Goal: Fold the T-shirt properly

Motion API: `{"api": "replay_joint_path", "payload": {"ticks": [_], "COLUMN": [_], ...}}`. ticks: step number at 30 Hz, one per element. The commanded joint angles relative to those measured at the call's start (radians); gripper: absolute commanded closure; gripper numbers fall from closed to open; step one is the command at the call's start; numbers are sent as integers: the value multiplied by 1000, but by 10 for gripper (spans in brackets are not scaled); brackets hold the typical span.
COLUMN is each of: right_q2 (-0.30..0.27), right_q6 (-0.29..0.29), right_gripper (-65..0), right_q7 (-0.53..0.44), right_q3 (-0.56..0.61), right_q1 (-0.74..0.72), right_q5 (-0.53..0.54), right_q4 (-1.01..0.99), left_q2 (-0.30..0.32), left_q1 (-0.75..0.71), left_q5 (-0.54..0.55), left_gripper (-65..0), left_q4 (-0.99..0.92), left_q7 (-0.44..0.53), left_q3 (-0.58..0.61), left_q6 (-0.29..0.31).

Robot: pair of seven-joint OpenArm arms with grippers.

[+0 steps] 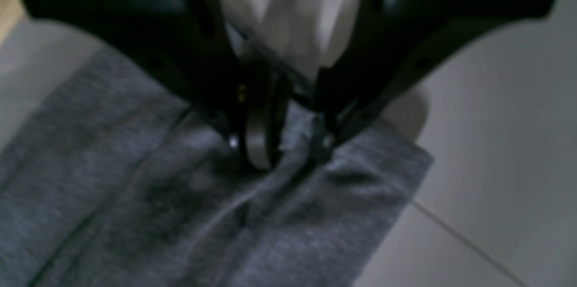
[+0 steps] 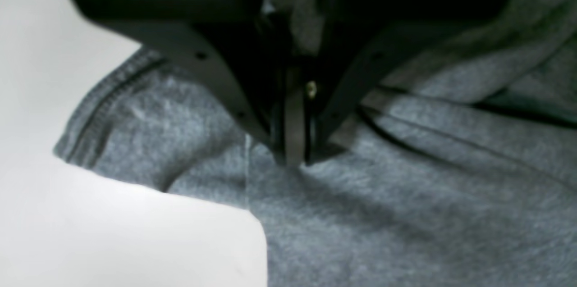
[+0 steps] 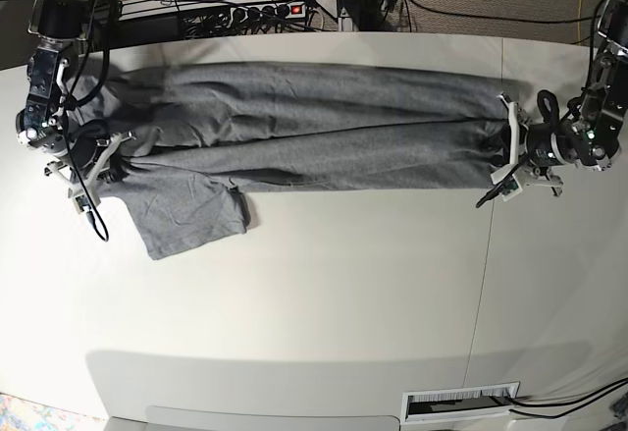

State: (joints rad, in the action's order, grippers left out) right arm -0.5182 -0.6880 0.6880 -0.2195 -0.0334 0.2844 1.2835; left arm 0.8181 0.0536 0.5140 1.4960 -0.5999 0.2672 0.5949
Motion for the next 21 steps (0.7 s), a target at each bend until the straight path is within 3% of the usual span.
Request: {"api": "replay_joint_path", "payload": {"ticks": [1, 5, 13, 17, 21], "right_q2": [-23, -22, -22, -22, -22], "right_q6": [2, 2, 3, 3, 3], "right_gripper": [0, 0, 0, 0, 0], "right_q7": [-11, -18, -19, -27, -53], "right_q3": [0, 10, 10, 10, 10], "right_q1": [-20, -42, -53, -53, -53], "right_q5": [-2, -23, -23, -23, -23], "right_q4": [10, 10, 10, 10, 10], "left_q2": [22, 22, 50, 64, 61], "left_q1": [14, 19, 50, 66, 65], "left_q5": [-31, -94, -84, -72, 13], "left_gripper": [-172, -172, -186, -203, -202], "left_q4": [6, 7, 71, 164, 276], "left_q7": [-8, -9, -77, -91, -93], "left_q3": [-9, -9, -9, -16, -37], "left_q6": [-30, -129, -141, -193, -191]}}
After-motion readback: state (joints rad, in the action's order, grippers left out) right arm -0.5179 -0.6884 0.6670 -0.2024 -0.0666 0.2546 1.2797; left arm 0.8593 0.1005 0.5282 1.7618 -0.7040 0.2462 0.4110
